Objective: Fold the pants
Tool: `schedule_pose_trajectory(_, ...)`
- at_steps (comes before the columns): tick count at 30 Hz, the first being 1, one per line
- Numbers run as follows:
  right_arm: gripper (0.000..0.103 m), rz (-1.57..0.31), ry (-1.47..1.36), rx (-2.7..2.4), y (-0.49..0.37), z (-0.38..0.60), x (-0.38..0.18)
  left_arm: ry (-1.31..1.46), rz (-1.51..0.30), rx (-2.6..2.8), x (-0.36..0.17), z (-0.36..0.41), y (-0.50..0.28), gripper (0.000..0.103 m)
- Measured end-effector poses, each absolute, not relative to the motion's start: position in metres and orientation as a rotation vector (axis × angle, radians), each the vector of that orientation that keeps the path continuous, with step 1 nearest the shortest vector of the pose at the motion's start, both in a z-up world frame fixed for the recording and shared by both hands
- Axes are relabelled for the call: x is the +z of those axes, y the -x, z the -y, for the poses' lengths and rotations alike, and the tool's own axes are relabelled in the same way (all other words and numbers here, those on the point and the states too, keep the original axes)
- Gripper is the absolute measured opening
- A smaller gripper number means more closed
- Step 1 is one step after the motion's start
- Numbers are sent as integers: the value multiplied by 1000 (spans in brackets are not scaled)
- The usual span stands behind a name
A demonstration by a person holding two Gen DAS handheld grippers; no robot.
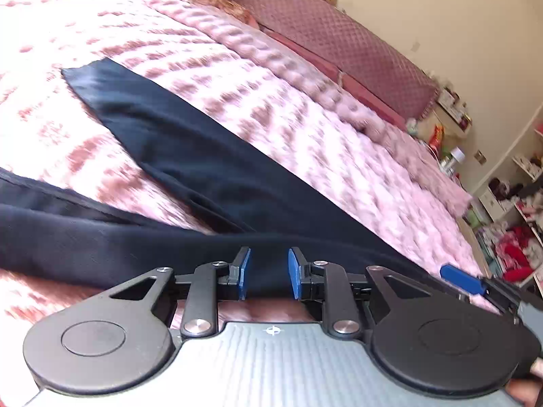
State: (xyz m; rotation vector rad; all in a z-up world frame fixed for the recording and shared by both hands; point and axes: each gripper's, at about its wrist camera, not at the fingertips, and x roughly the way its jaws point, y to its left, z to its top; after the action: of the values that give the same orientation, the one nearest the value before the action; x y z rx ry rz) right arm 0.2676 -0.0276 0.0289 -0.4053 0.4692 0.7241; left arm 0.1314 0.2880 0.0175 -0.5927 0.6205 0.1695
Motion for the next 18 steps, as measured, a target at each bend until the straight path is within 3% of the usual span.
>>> schedule_pose_trajectory(4, 48, -304, 721, 897, -214, -56, 15, 627, -554, 315, 22, -358, -112, 26)
schedule_pose_trajectory(13, 43, -153, 1081, 1116, -142, -178, -27, 830, -487, 527, 12, -475, -43, 27)
schedule_pose_trajectory(15, 42, -138, 1123, 1119, -136, -190, -33, 837, -459, 519, 12, -485, -30, 33)
schedule_pose_trajectory(16, 39, -142, 1132, 1123, -136, -196, -35, 830, -449, 521, 14, -487, -27, 34)
schedule_pose_trajectory(18, 18, -161, 1133, 1127, -137, -207, -35, 814, -441, 535, 17, -489, -22, 36)
